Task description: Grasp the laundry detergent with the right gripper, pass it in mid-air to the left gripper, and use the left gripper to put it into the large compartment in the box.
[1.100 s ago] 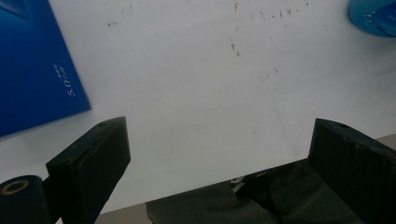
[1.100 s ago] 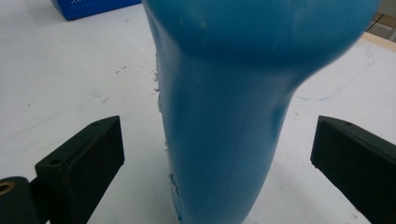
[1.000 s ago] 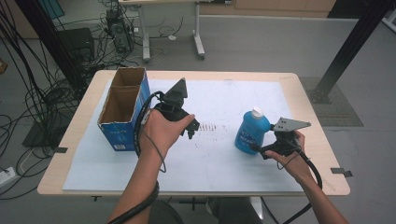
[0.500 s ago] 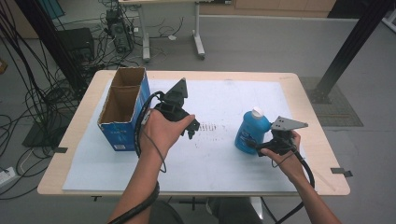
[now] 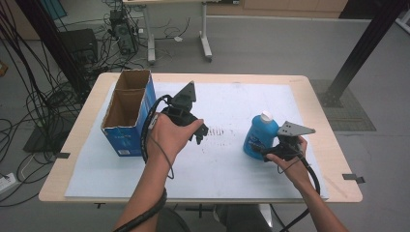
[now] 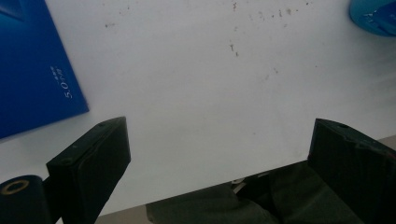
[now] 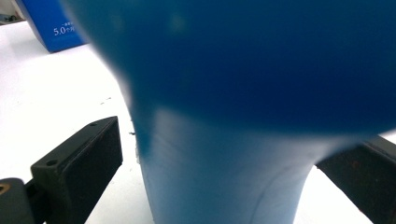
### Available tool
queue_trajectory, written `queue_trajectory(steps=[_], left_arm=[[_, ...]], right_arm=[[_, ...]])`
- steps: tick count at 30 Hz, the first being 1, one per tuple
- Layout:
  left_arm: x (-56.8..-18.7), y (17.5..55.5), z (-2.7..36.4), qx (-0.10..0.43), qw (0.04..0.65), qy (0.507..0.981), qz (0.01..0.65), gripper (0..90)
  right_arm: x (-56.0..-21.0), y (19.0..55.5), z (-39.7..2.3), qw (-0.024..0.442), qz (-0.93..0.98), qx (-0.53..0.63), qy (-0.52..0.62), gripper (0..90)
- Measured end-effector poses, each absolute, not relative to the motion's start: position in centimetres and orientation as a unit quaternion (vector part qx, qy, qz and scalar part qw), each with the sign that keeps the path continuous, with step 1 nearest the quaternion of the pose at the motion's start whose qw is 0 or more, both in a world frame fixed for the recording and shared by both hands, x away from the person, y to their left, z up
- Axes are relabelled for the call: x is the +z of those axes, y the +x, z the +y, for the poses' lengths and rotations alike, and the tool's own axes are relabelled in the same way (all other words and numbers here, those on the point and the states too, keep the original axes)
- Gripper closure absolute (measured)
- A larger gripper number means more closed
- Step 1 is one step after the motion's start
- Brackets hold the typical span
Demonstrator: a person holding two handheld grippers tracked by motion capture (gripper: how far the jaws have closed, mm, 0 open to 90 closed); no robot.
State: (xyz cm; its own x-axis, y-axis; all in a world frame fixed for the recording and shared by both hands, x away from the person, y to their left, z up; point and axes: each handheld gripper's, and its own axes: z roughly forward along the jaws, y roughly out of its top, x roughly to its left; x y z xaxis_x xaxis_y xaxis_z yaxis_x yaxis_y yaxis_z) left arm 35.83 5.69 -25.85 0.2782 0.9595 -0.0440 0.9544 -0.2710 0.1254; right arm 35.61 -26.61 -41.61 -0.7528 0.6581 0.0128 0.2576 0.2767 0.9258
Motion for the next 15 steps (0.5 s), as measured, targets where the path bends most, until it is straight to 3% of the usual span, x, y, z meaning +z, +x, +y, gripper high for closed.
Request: queue_trajectory(steps=[15], left_arm=[[-25.96, 35.78, 5.84, 0.022, 0.064, 0.795, 0.603, 6.1]], right_arm=[[-41.66, 35.6, -26.58, 0.196, 0.77, 0.532, 0.291, 1.4]])
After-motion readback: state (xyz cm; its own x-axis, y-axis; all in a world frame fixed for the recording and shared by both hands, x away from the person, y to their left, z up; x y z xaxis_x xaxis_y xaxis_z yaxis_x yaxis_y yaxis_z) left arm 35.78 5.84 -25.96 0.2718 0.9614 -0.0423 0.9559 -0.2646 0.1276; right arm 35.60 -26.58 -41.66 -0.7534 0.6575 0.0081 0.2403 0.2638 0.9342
